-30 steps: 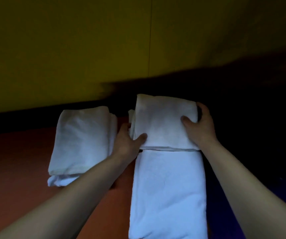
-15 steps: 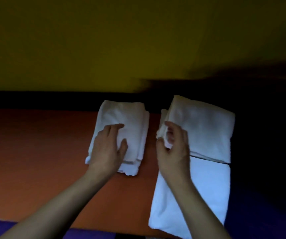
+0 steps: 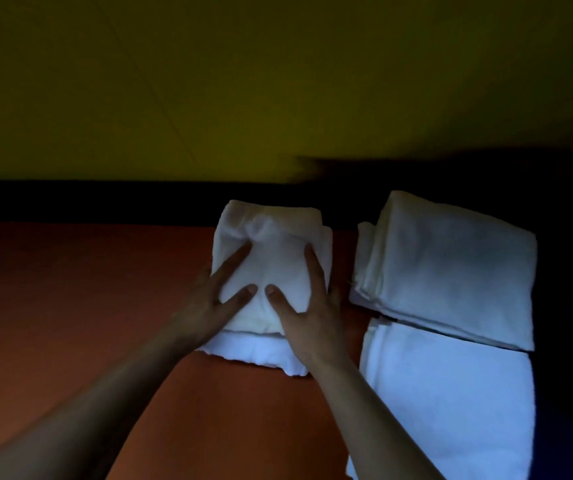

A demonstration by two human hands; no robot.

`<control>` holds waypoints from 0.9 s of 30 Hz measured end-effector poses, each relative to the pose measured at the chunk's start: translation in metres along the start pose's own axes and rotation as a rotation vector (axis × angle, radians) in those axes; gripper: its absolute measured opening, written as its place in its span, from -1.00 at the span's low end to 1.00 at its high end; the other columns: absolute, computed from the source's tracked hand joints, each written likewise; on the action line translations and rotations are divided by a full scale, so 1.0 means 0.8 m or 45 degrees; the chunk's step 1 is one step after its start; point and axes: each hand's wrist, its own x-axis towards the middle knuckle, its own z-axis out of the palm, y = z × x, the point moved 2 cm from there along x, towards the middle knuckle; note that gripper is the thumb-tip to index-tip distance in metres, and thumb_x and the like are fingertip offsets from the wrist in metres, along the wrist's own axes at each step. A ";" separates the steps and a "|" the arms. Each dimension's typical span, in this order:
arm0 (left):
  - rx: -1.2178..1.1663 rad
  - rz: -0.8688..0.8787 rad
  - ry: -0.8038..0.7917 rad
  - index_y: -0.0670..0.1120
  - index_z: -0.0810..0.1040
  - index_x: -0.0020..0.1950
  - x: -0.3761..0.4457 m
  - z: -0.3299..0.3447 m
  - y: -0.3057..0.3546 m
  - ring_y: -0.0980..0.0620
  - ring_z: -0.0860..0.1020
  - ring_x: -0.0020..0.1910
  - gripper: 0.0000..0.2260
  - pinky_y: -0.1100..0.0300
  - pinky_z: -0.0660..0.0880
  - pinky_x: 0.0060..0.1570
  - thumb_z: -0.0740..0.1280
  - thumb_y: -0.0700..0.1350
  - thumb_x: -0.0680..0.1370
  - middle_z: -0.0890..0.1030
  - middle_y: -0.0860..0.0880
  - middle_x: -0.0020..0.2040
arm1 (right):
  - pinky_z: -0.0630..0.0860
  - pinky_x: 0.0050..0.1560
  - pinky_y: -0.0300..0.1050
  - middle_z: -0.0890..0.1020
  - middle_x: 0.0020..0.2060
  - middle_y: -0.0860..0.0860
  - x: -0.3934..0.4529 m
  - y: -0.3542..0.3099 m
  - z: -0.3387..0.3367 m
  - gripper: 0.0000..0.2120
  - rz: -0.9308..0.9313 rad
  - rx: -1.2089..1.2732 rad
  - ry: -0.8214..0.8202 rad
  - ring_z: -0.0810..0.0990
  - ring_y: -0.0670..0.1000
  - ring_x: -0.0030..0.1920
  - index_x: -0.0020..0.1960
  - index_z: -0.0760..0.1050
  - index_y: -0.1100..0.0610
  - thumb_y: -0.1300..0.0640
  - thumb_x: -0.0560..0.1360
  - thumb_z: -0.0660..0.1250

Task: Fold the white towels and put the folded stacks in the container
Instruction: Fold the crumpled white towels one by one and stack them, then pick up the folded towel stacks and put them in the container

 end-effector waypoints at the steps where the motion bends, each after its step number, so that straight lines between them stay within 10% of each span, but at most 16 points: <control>1: -0.007 -0.026 -0.004 0.48 0.06 0.51 -0.001 -0.002 -0.002 0.01 0.32 0.47 -0.38 -0.05 0.40 0.39 0.24 0.37 0.49 0.25 0.02 0.56 | 0.31 0.41 0.02 0.04 0.58 0.01 0.002 0.001 0.001 -0.17 0.016 0.040 -0.014 0.13 0.08 0.55 0.44 -0.12 -0.56 -0.35 0.41 0.39; 14: -1.008 -0.415 0.134 0.35 0.51 0.34 -0.095 -0.005 0.028 0.11 0.63 0.16 -0.55 0.18 0.60 0.01 0.35 -0.14 0.56 0.57 0.14 0.30 | 0.22 0.12 -0.66 0.06 0.47 -0.46 -0.041 -0.007 -0.001 -0.11 0.112 0.358 -0.232 0.16 -0.42 0.39 0.54 -0.10 -0.42 -0.12 0.49 0.46; 22: -0.862 -0.232 0.389 0.28 0.50 0.37 -0.144 -0.018 0.093 0.30 0.57 0.20 -0.50 0.41 0.56 -0.04 0.34 -0.24 0.57 0.59 0.35 0.21 | 0.22 0.53 -0.10 0.13 0.51 -0.44 -0.081 -0.052 -0.045 -0.12 -0.085 0.414 -0.225 0.14 -0.35 0.50 0.53 0.00 -0.43 0.00 0.47 0.49; 27: -0.913 -0.132 0.439 0.28 0.47 0.40 -0.166 -0.001 0.186 0.04 0.58 0.29 -0.47 -0.05 0.54 0.23 0.32 -0.27 0.59 0.58 0.07 0.35 | 0.20 0.55 -0.02 0.12 0.54 -0.39 -0.114 -0.086 -0.141 -0.11 -0.245 0.429 -0.200 0.12 -0.33 0.52 0.59 0.00 -0.28 0.05 0.50 0.49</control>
